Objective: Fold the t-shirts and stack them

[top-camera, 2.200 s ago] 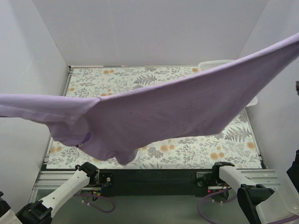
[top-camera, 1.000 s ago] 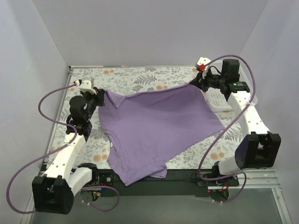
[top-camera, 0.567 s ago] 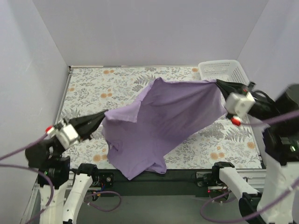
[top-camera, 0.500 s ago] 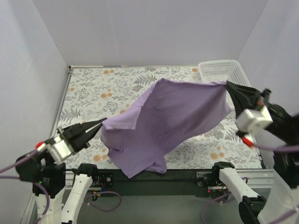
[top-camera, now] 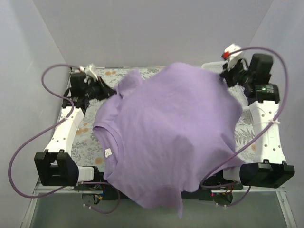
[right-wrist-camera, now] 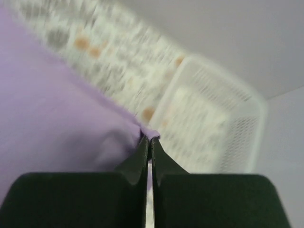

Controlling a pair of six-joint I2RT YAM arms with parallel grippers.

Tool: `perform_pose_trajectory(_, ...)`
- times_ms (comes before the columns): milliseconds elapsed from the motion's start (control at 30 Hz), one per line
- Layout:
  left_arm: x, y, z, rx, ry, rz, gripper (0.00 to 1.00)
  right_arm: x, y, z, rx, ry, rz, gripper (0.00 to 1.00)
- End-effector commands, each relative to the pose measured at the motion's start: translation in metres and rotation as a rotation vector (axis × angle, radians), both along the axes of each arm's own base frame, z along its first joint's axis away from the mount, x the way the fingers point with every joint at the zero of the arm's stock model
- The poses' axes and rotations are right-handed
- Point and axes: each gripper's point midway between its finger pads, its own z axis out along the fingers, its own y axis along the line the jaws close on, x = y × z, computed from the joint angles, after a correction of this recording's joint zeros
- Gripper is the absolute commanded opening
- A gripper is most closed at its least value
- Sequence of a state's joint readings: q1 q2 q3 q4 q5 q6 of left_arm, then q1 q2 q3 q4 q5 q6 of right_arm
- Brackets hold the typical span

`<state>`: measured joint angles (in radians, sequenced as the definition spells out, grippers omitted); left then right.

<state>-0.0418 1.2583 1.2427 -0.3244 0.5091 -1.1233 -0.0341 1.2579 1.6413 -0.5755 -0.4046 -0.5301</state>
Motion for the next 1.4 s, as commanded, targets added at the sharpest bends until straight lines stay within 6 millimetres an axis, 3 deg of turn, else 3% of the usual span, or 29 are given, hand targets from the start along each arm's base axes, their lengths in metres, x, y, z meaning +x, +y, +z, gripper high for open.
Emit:
perform_pose_trajectory(0,-0.055,-0.005,0.008,-0.097,0.066,-0.034,0.0,-0.065,0.009,-0.004,-0.058,-0.04,0.076,0.01)
perform_pose_trajectory(33,-0.058,-0.006,0.02,-0.086,0.026,-0.055,0.0,-0.07,0.013,-0.007,-0.063,-0.052,0.1,0.01)
perform_pose_trajectory(133,-0.078,-0.012,0.081,-0.054,-0.202,-0.13,0.0,-0.092,0.031,0.0,-0.062,-0.117,0.217,0.01)
perform_pose_trajectory(233,-0.091,-0.013,0.122,-0.025,-0.343,-0.134,0.0,-0.092,0.036,0.013,-0.038,-0.15,0.236,0.01)
perform_pose_trajectory(333,-0.099,-0.013,0.141,-0.027,-0.415,-0.135,0.0,-0.088,0.038,0.027,-0.019,-0.163,0.241,0.01)
perform_pose_trajectory(600,-0.117,-0.013,0.168,-0.004,-0.513,-0.12,0.0,-0.101,0.043,0.061,-0.021,-0.273,0.268,0.01)
perform_pose_trajectory(733,-0.118,0.007,0.186,0.047,-0.574,0.017,0.0,-0.098,0.032,0.089,-0.017,-0.344,0.186,0.01)
perform_pose_trajectory(833,-0.13,0.023,0.203,0.094,-0.644,0.118,0.0,-0.095,0.02,0.108,-0.007,-0.382,0.105,0.01)
perform_pose_trajectory(933,-0.157,0.051,0.23,0.132,-0.751,0.282,0.0,-0.097,0.008,0.132,0.006,-0.445,0.027,0.01)
perform_pose_trajectory(967,-0.161,0.065,0.236,0.141,-0.768,0.363,0.0,-0.104,0.006,0.149,0.007,-0.493,0.01,0.01)
perform_pose_trajectory(1033,-0.183,0.076,0.254,0.154,-0.847,0.417,0.0,-0.11,-0.003,0.169,0.015,-0.54,-0.043,0.01)
perform_pose_trajectory(1100,-0.199,0.087,0.268,0.146,-0.899,0.475,0.0,-0.129,-0.006,0.202,0.033,-0.623,-0.072,0.01)
perform_pose_trajectory(1167,-0.225,0.093,0.292,0.134,-0.995,0.5,0.0,-0.138,-0.011,0.221,0.054,-0.668,-0.103,0.01)
perform_pose_trajectory(1200,-0.233,0.094,0.299,0.126,-1.016,0.507,0.0,-0.155,-0.012,0.243,0.062,-0.727,-0.11,0.01)
perform_pose_trajectory(1367,-0.278,0.097,0.345,0.076,-1.144,0.495,0.0,-0.199,-0.018,0.294,0.1,-0.875,-0.148,0.01)
